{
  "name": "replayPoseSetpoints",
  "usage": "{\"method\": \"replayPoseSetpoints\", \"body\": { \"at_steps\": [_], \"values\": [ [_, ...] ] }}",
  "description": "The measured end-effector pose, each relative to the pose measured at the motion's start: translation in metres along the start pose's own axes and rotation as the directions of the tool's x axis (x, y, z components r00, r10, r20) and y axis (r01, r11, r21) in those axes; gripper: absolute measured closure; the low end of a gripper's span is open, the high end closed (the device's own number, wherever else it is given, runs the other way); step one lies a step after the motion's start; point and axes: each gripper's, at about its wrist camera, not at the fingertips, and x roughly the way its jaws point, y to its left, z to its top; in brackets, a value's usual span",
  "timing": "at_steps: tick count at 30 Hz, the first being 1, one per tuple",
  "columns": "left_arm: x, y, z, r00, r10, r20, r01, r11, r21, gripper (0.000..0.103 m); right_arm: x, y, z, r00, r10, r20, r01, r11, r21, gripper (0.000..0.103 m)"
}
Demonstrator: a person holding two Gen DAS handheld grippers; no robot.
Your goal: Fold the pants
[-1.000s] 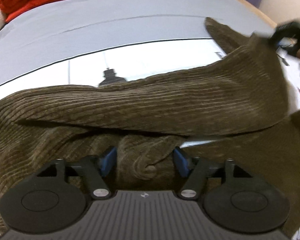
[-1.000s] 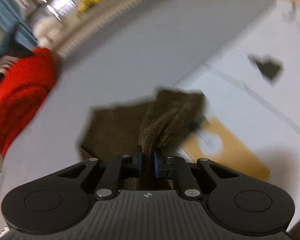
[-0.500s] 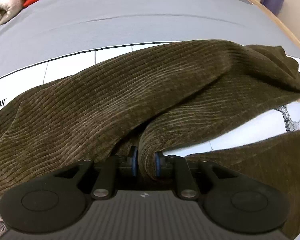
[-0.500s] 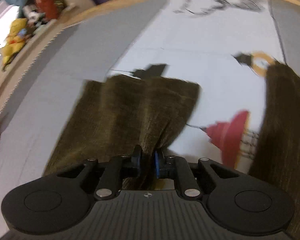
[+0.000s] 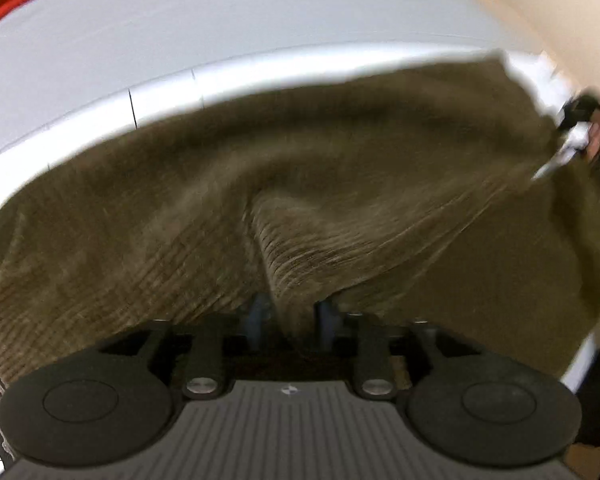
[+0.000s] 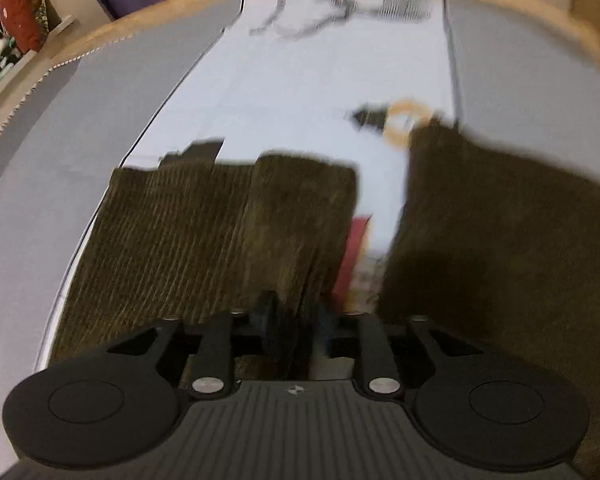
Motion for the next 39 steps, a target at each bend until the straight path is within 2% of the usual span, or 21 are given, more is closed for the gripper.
{"method": "replayPoseSetpoints", "body": {
  "at_steps": [1,2,3,6,7,8,9,11,13,15,18,22,24,25,27,29,32,33,34,36,39],
  "values": [
    [-0.016,0.009,0.001,0.997,-0.056,0.056,0.058,0.998,-0.035,0.048,-0.01,0.002,0.001,0.999,-0.011,0.039,0.012,1.0,-0.013,0.063],
    [-0.032,0.02,0.001,0.989,-0.093,0.115,0.102,0.992,-0.074,0.045,-0.021,0.002,0.002,0.997,0.0,0.08,0.002,1.0,-0.023,0.061],
    [-0.046,0.033,0.001,0.982,-0.091,0.163,0.11,0.988,-0.111,0.042,-0.03,0.002,0.002,0.994,0.011,0.112,-0.008,0.999,-0.033,0.061],
    [-0.076,0.085,-0.006,0.966,0.069,0.25,0.0,0.964,-0.268,0.042,-0.056,0.006,0.0,0.982,0.07,0.175,-0.061,0.996,-0.058,0.061],
    [-0.082,0.104,-0.011,0.958,0.141,0.25,-0.051,0.94,-0.336,0.042,-0.065,0.008,-0.003,0.977,0.123,0.173,-0.111,0.991,-0.075,0.061],
    [-0.088,0.129,-0.019,0.949,0.216,0.229,-0.103,0.901,-0.422,0.042,-0.07,0.011,-0.007,0.971,0.174,0.165,-0.16,0.983,-0.093,0.061],
    [-0.092,0.148,-0.027,0.941,0.27,0.205,-0.142,0.863,-0.485,0.042,-0.075,0.016,-0.012,0.958,0.249,0.14,-0.233,0.965,-0.122,0.06],
    [-0.098,0.185,-0.043,0.923,0.351,0.16,-0.197,0.784,-0.589,0.042,-0.075,0.03,-0.02,0.917,0.396,0.046,-0.38,0.903,-0.2,0.059],
    [-0.098,0.217,-0.058,0.929,0.354,0.11,-0.197,0.723,-0.662,0.042,-0.076,0.05,-0.036,0.858,0.51,-0.066,-0.506,0.813,-0.289,0.059],
    [-0.091,0.238,-0.07,0.944,0.318,0.082,-0.167,0.679,-0.715,0.042,-0.076,0.07,-0.056,0.814,0.556,-0.168,-0.578,0.743,-0.339,0.059],
    [-0.077,0.249,-0.076,0.956,0.288,0.059,-0.148,0.645,-0.75,0.041,-0.069,0.1,-0.086,0.769,0.562,-0.306,-0.64,0.667,-0.381,0.059],
    [-0.068,0.246,-0.075,0.957,0.291,0.024,-0.175,0.638,-0.75,0.033,-0.065,0.136,-0.125,0.742,0.528,-0.412,-0.67,0.603,-0.433,0.059],
    [-0.057,0.25,-0.072,0.951,0.31,-0.018,-0.223,0.641,-0.735,0.033,-0.065,0.152,-0.141,0.742,0.505,-0.441,-0.67,0.575,-0.468,0.059],
    [-0.052,0.249,-0.071,0.944,0.327,-0.042,-0.257,0.647,-0.718,0.033,-0.064,0.162,-0.154,0.754,0.478,-0.45,-0.657,0.558,-0.507,0.059],
    [-0.045,0.242,-0.069,0.93,0.362,-0.068,-0.309,0.668,-0.677,0.033,-0.058,0.18,-0.173,0.788,0.41,-0.46,-0.616,0.522,-0.589,0.059],
    [-0.04,0.239,-0.066,0.92,0.385,-0.075,-0.342,0.692,-0.635,0.036,-0.054,0.197,-0.198,0.832,0.32,-0.453,-0.555,0.468,-0.688,0.058],
    [-0.031,0.233,-0.06,0.903,0.421,-0.086,-0.391,0.722,-0.571,0.04,-0.061,0.216,-0.225,0.877,0.312,-0.366,-0.46,0.323,-0.827,0.052],
    [-0.029,0.231,-0.059,0.899,0.429,-0.088,-0.402,0.73,-0.553,0.041,-0.063,0.221,-0.231,0.885,0.322,-0.336,-0.431,0.293,-0.853,0.056],
    [-0.029,0.231,-0.058,0.897,0.433,-0.086,-0.406,0.733,-0.546,0.042,-0.063,0.223,-0.233,0.885,0.339,-0.319,-0.422,0.294,-0.858,0.059],
    [-0.03,0.233,-0.057,0.9,0.428,-0.079,-0.397,0.734,-0.551,0.042,-0.056,0.224,-0.229,0.884,0.368,-0.289,-0.417,0.337,-0.844,0.076],
    [-0.032,0.235,-0.057,0.906,0.42,-0.056,-0.377,0.739,-0.559,0.043,-0.05,0.226,-0.225,0.88,0.41,-0.241,-0.397,0.353,-0.847,0.085]
  ]
}}
